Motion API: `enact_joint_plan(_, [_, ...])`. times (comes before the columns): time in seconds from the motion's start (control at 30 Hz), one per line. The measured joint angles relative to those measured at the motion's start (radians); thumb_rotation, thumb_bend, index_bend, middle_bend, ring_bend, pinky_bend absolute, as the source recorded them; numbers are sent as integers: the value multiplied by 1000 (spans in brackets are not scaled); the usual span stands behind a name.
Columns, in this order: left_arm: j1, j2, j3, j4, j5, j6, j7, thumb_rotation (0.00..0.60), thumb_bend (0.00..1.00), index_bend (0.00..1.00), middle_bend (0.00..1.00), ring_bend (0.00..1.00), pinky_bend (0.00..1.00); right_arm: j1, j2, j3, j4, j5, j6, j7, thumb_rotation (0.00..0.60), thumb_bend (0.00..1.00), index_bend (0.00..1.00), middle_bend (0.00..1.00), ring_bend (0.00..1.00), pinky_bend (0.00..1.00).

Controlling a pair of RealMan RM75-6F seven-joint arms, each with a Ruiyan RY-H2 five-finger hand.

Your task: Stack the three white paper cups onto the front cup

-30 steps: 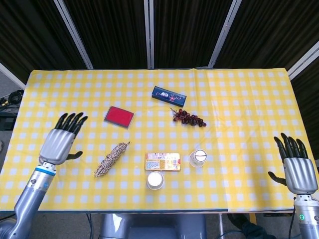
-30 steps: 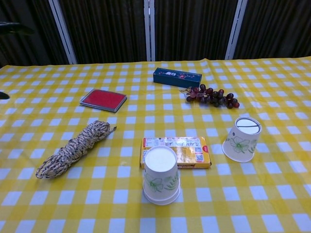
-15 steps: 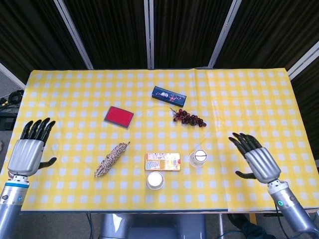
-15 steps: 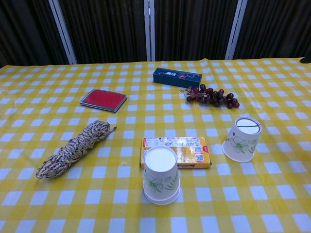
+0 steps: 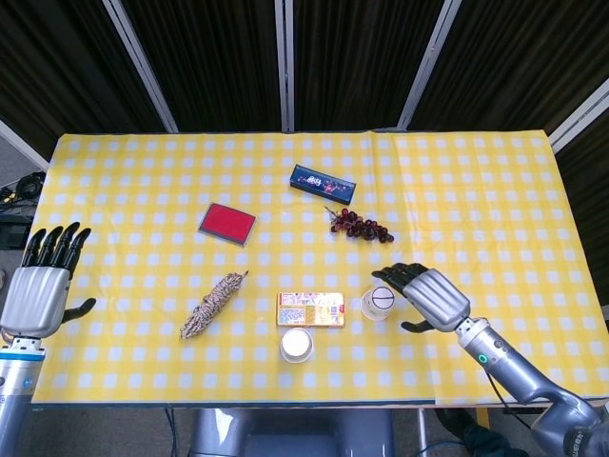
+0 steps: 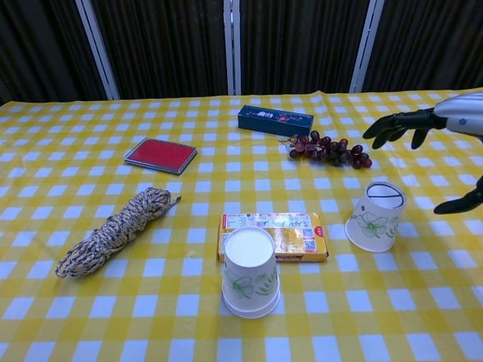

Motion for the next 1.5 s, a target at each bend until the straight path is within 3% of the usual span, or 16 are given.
enact_joint_plan(0.47, [15, -5, -20, 2, 10, -33, 13, 600, 0, 0, 0, 0, 0, 62, -104, -8, 38, 72, -102, -184, 600, 82, 163, 255, 271, 308])
enact_joint_plan(0.6, [18, -3, -26, 3, 12, -46, 8, 600, 0, 0, 0, 0, 0, 66, -114, -11, 54, 101, -114, -206, 600, 124, 196, 293, 310, 355])
enact_joint_plan(0.83, [18, -1, -36, 7, 10, -67, 4, 600, 0, 0, 0, 0, 0, 70, -143, -16, 97, 130, -113, -220, 600, 245, 343, 407, 432, 500])
enact_joint_plan(1.03, [18, -2, -41, 9, 12, -83, 6, 600, 0, 0, 0, 0, 0, 72, -145, -24, 103, 135, -106, -220, 600, 276, 372, 430, 452, 517])
enact_joint_plan(1.23, [21, -1, -48, 9, 13, -92, 5, 600, 0, 0, 0, 0, 0, 69, -117, -25, 62, 117, -62, -206, 600, 282, 366, 430, 452, 516])
enact_joint_plan(1.5, [29, 7, -52, 3, 28, -95, -6, 600, 0, 0, 0, 0, 0, 62, 11, -25, -117, 33, 36, -175, 600, 283, 360, 431, 452, 516])
